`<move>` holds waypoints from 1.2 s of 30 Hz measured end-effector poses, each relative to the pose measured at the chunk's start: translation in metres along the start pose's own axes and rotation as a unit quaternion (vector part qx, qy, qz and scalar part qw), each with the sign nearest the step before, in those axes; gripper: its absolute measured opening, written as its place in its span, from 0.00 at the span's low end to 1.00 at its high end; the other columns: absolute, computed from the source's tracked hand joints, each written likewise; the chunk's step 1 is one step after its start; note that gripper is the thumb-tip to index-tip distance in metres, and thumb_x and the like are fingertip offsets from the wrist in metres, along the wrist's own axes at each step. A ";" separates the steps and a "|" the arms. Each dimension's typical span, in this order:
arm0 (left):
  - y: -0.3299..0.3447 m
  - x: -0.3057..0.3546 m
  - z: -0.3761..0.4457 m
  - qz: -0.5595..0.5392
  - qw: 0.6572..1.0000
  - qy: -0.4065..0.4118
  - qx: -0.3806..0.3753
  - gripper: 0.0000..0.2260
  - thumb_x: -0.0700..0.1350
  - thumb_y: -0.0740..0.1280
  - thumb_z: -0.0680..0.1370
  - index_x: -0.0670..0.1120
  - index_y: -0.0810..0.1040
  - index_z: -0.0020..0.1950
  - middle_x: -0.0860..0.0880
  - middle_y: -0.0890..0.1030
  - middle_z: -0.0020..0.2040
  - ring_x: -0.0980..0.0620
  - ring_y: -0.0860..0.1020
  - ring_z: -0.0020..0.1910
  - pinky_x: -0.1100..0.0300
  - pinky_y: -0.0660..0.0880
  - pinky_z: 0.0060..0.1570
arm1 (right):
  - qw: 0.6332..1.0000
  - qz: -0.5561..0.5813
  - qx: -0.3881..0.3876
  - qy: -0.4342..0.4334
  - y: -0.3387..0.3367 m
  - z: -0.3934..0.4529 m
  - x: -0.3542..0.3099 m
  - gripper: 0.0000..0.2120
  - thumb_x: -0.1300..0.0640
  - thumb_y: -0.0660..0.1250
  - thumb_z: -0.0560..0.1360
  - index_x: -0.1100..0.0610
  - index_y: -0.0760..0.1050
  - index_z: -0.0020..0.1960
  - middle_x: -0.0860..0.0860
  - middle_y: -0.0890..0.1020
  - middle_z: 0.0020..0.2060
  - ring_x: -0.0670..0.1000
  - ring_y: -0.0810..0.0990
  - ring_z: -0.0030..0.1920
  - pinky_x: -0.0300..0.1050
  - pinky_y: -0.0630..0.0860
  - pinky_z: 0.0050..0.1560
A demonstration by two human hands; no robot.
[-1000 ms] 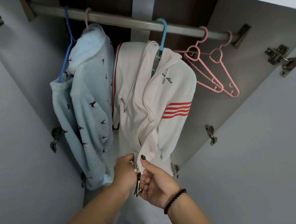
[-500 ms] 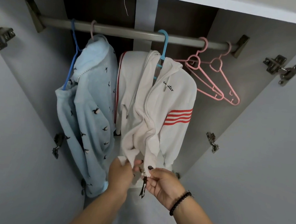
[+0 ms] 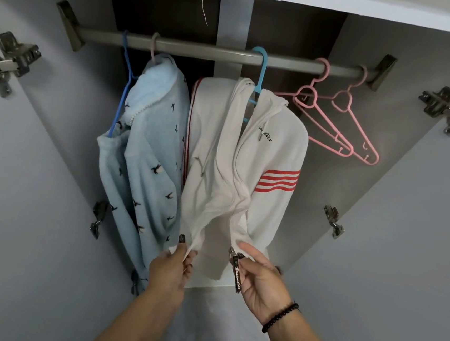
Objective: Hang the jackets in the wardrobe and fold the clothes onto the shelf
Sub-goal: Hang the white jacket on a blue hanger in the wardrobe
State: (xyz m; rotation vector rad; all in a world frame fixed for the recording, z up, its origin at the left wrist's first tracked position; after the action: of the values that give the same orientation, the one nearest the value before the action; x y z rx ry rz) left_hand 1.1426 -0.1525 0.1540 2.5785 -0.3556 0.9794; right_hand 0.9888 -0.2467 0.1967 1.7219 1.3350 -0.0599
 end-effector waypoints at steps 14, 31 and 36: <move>0.065 0.016 -0.064 -0.152 0.954 -0.095 -0.239 0.09 0.32 0.70 0.67 0.37 0.81 0.47 0.44 0.84 0.43 0.54 0.83 0.38 0.65 0.80 0.36 | 0.998 0.002 -0.062 0.032 0.015 -0.010 0.001 0.19 0.73 0.75 0.59 0.66 0.81 0.49 0.62 0.83 0.39 0.52 0.83 0.33 0.39 0.81 0.34; 0.073 0.041 -0.071 -0.062 0.959 0.070 -0.266 0.16 0.35 0.73 0.66 0.35 0.80 0.53 0.39 0.84 0.47 0.48 0.83 0.44 0.61 0.81 0.43 | 0.983 -0.039 -0.177 -0.004 0.036 -0.019 -0.002 0.27 0.69 0.85 0.45 0.61 0.84 0.43 0.63 0.84 0.41 0.56 0.85 0.41 0.43 0.82 0.39; 0.071 0.044 -0.072 -0.034 0.961 0.091 -0.261 0.19 0.36 0.74 0.65 0.35 0.79 0.55 0.38 0.83 0.50 0.46 0.83 0.47 0.59 0.81 0.46 | 0.984 -0.049 -0.169 -0.003 0.032 -0.019 -0.001 0.27 0.67 0.85 0.44 0.60 0.84 0.42 0.62 0.84 0.40 0.54 0.85 0.39 0.42 0.82 0.37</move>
State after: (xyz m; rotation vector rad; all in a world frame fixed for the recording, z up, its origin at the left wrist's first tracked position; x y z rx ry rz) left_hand 1.1070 -0.1909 0.2509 1.9988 -0.4078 0.9381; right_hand 1.0051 -0.2341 0.2277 1.3707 1.3393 0.1004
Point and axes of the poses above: each hand's wrist, its own z-axis towards the middle knuckle, its own y-axis out of the palm, x = y × z, the point moved 10 cm from there along z, towards the middle knuckle
